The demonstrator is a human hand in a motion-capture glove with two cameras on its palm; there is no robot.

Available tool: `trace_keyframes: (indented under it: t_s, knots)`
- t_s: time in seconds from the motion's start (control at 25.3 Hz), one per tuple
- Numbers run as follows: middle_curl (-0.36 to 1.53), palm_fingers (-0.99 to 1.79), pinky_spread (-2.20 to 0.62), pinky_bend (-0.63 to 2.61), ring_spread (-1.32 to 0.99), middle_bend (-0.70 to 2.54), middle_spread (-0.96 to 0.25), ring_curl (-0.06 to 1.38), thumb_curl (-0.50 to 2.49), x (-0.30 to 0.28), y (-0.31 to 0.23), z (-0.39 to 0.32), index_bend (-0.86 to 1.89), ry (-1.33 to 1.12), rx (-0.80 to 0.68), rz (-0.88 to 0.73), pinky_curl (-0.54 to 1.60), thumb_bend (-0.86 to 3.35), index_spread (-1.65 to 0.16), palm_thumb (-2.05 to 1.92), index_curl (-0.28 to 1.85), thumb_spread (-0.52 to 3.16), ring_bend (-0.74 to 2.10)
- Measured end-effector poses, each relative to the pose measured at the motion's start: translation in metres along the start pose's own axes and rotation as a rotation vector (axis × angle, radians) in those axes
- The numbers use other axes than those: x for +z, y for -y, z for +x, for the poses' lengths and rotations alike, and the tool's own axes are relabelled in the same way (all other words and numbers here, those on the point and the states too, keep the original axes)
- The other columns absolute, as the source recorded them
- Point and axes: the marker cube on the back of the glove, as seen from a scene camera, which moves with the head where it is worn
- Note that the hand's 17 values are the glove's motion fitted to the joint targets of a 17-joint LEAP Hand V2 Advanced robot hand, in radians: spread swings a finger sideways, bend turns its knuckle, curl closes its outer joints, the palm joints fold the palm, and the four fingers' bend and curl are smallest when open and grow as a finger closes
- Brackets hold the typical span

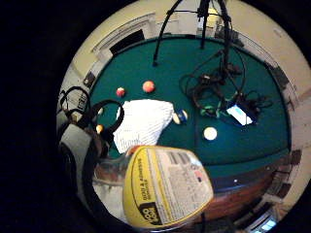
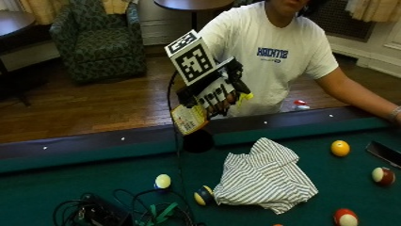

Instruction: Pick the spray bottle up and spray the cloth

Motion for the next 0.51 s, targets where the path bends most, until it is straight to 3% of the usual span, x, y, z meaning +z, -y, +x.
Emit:
trace_keyframes:
  t_s: [0.28,0.51]
  knots:
    - [0.56,1.38,-0.32,0.46,-0.22,0.62,-0.22,0.49,0.76,-0.005,0.023,-0.024,0.42,-0.202,-0.044,-0.199,0.42,-0.03,-0.26,0.92,0.58,0.35,0.70]
    - [0.56,1.38,-0.32,0.46,-0.21,0.62,-0.22,0.49,0.78,0.028,0.034,-0.035,0.42,-0.368,-0.038,-0.400,0.42,-0.03,-0.26,0.92,0.59,0.34,0.70]
